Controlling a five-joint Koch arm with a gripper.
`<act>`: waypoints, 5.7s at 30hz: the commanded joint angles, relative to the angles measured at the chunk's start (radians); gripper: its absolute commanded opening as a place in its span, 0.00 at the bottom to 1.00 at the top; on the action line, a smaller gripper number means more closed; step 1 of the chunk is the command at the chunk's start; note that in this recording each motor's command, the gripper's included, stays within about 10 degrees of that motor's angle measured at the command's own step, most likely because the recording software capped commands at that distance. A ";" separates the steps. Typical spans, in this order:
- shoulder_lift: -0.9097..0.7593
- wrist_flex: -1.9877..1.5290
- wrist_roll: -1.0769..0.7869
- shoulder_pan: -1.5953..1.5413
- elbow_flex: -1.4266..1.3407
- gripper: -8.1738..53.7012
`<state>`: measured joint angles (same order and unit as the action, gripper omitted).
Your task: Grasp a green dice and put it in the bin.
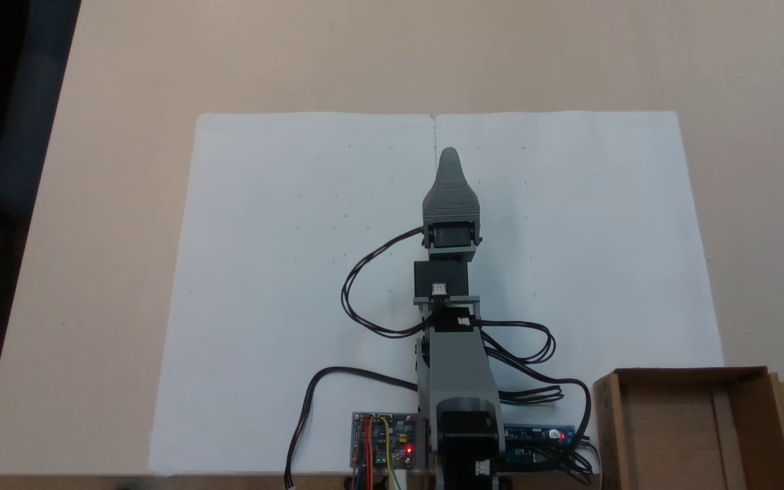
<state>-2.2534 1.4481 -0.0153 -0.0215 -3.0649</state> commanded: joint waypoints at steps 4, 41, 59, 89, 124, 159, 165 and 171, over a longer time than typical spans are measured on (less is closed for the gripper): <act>-0.100 0.046 -0.083 -0.014 -0.066 0.85; -0.101 -1.035 0.046 -0.009 0.601 0.79; -0.058 -2.253 0.138 -0.101 0.937 0.79; -0.101 -2.456 0.242 -0.009 0.857 0.83; -0.098 -2.352 0.287 -0.192 0.684 0.83; -0.052 -2.168 0.287 -0.190 0.611 0.83; -0.009 -2.168 0.287 -0.190 0.601 0.83; 0.054 -2.163 0.287 -0.187 0.595 0.83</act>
<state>-2.2074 -0.7517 0.2056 -0.1963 -2.4789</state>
